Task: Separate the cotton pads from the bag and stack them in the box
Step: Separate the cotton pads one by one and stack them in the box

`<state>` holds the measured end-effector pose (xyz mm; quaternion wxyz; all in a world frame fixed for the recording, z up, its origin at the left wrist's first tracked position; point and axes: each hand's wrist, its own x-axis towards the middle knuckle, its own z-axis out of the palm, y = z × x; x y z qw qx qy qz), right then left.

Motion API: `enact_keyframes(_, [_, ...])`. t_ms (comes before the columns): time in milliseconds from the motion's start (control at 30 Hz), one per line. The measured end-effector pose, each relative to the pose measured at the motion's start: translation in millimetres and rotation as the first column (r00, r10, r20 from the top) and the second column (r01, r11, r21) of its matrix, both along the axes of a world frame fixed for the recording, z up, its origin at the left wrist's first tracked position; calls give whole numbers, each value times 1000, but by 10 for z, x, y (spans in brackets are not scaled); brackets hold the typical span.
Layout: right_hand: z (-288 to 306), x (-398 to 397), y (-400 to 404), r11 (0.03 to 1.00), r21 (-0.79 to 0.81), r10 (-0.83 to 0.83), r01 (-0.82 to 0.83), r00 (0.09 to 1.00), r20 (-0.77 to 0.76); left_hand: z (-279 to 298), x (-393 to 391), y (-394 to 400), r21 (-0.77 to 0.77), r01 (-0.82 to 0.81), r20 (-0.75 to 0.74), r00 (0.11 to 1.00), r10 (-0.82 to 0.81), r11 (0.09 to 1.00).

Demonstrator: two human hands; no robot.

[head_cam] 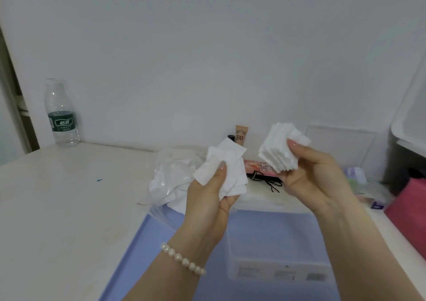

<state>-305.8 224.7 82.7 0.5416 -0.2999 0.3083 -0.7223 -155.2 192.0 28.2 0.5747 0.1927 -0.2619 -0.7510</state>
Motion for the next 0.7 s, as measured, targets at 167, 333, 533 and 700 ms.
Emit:
enact_keyframes(167, [17,22,116,954,-100,227,-283,899,-374,-3,-4,25,-89,105,108,990,-95,990])
enact_keyframes(333, [-52,98,59,961,24,244,-275,803,-544,-11,-13,-6,-41,254,177,954,-243,966])
enact_keyframes(533, [-61,197,60,980,102,192,-170,683,-705,-33,-32,-30,-58,308,165,941,-295,950])
enact_keyframes(700, [-22,199,86,995,78,100,-64,586,-804,-41,-23,-69,-37,294,211,936,-280,955])
